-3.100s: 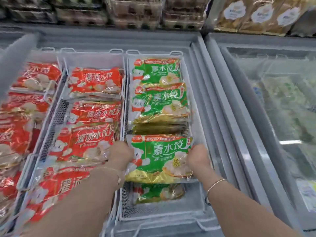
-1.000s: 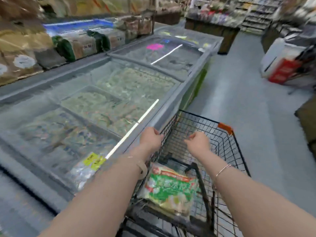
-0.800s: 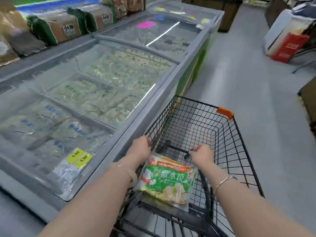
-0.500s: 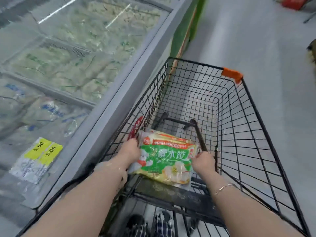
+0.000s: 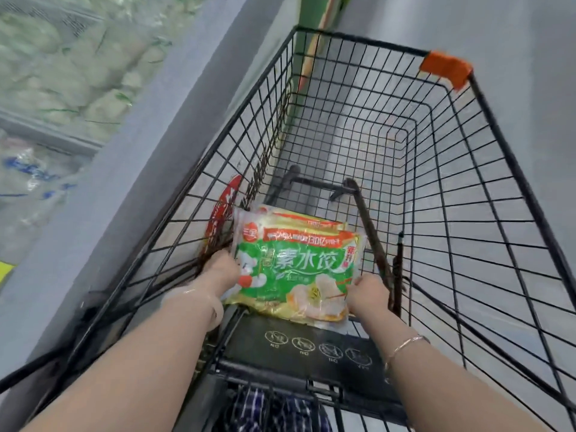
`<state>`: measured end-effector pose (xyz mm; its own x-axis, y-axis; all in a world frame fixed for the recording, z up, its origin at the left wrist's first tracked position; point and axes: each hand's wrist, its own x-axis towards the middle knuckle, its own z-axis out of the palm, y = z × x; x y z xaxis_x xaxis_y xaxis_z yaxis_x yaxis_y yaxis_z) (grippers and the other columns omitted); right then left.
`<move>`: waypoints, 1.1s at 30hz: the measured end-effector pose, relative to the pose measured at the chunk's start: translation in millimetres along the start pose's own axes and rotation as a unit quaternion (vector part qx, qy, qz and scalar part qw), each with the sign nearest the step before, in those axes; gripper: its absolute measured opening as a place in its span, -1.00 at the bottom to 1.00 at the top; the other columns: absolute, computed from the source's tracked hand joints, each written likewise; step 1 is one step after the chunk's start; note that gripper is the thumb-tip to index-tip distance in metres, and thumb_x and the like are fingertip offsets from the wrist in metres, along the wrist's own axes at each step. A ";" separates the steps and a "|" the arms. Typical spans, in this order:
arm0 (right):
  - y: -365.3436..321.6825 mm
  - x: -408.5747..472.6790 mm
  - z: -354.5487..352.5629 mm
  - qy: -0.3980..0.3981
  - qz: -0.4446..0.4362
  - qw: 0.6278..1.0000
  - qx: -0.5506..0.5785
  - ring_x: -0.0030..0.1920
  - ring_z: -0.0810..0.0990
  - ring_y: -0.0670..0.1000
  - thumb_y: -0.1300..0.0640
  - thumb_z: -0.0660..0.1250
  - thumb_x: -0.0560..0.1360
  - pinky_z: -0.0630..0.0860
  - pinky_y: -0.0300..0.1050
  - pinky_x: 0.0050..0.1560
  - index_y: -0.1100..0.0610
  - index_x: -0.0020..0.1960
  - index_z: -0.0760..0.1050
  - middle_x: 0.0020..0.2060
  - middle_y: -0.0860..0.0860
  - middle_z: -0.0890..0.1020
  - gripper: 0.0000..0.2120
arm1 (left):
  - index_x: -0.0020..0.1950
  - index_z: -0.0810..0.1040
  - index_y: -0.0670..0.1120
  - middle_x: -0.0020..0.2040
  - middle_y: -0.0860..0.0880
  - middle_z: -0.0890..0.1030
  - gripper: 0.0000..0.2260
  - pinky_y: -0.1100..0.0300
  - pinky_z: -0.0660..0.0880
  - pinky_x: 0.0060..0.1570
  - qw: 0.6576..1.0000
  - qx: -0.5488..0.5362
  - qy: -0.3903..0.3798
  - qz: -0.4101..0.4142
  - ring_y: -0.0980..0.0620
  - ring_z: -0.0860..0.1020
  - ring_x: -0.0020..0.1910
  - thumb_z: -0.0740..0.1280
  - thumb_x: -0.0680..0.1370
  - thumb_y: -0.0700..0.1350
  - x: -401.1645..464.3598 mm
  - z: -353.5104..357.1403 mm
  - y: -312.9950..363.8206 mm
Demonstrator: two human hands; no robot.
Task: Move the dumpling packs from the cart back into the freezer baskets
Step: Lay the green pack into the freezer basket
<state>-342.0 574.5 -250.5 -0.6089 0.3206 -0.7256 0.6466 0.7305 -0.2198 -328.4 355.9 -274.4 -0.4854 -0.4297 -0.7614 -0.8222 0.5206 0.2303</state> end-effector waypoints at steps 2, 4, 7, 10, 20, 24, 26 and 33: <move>-1.0 1.6 -2.2 0.009 0.010 1.000 -0.002 0.11 0.56 0.18 0.32 0.17 0.55 0.40 -0.15 -0.12 0.28 -0.03 0.53 0.04 0.22 0.60 -0.84 | 0.23 0.51 -0.30 0.24 -0.25 0.55 -0.73 0.03 0.43 0.21 1.000 -0.027 0.007 0.000 -0.19 0.52 0.24 0.24 0.58 -0.21 2.8 1.6 1.2; 0.8 3.8 -4.2 0.016 0.013 1.000 -0.003 0.05 0.55 0.19 0.35 0.14 0.55 0.43 -0.09 -0.10 0.24 -0.15 0.45 0.01 0.23 0.58 -0.83 | 0.22 0.50 -0.28 0.24 -0.25 0.54 -0.75 0.01 0.46 0.24 0.998 -0.067 0.005 0.003 -0.20 0.51 0.24 0.20 0.60 -0.21 5.7 3.8 2.5; 5.7 8.2 -5.1 0.019 0.022 0.999 0.025 0.08 0.55 0.21 0.36 0.15 0.55 0.39 -0.13 -0.13 0.27 -0.18 0.38 0.10 0.27 0.58 -0.86 | 0.15 0.51 -0.24 0.20 -0.23 0.56 -0.79 -0.05 0.48 0.22 0.994 -0.111 0.003 0.006 -0.20 0.54 0.19 0.21 0.60 -0.17 10.4 9.2 4.8; 12.4 17.1 -0.7 0.015 0.021 0.997 0.066 0.10 0.56 0.21 0.27 0.22 0.55 0.35 -0.16 -0.14 0.35 0.09 0.49 0.11 0.25 0.59 -0.82 | 0.15 0.55 -0.20 0.18 -0.18 0.59 -0.79 -0.02 0.50 0.20 0.993 -0.118 0.020 0.008 -0.19 0.56 0.16 0.23 0.59 -0.14 13.5 14.4 5.2; -14.3 -5.9 -42.8 0.080 -0.058 0.994 0.044 0.03 0.55 0.21 0.31 0.16 0.55 0.31 -0.20 -0.22 0.29 -0.03 0.52 -0.13 0.18 0.56 -0.84 | 0.03 0.57 -0.25 0.12 -0.25 0.59 -0.79 0.07 0.46 0.09 0.992 -0.068 0.078 0.066 -0.20 0.54 0.13 0.14 0.58 -0.26 -34.5 -17.8 39.9; -46.4 -39.5 -89.9 0.128 -0.109 0.985 0.047 0.08 0.55 0.21 0.31 0.14 0.57 0.29 -0.19 -0.23 0.33 0.07 0.52 0.04 0.24 0.61 -0.79 | 0.09 0.55 -0.28 0.17 -0.29 0.57 -0.78 0.04 0.42 0.15 0.981 -0.077 0.127 0.121 -0.24 0.50 0.21 0.15 0.59 -0.25 -78.1 -65.8 67.1; -67.9 -63.4 -117.0 0.147 -0.145 0.976 0.067 -0.02 0.53 0.18 0.32 0.13 0.57 0.30 -0.16 -0.20 0.31 0.03 0.52 -0.02 0.21 0.60 -0.81 | 0.08 0.55 -0.33 0.15 -0.30 0.58 -0.77 0.03 0.42 0.14 0.972 -0.092 0.160 0.145 -0.23 0.51 0.20 0.16 0.59 -0.26 -105.4 -96.9 77.4; -142.3 -164.6 -176.9 0.183 -0.292 0.934 0.091 -0.38 0.39 -0.01 0.28 0.17 0.57 0.22 -0.24 -0.48 0.29 0.02 0.52 -0.13 0.16 0.57 -0.84 | -0.06 0.59 -0.28 0.07 -0.31 0.62 -0.78 0.04 0.46 0.04 0.930 -0.180 0.267 0.180 -0.24 0.56 0.10 0.18 0.59 -0.23 -182.7 -205.1 66.0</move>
<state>-415.1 524.4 15.6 -0.9772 0.1090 -0.1821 0.2019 0.7411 -0.6403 -354.9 317.4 4.2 -0.7485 -0.6294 -0.2087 -0.5769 0.4629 0.6729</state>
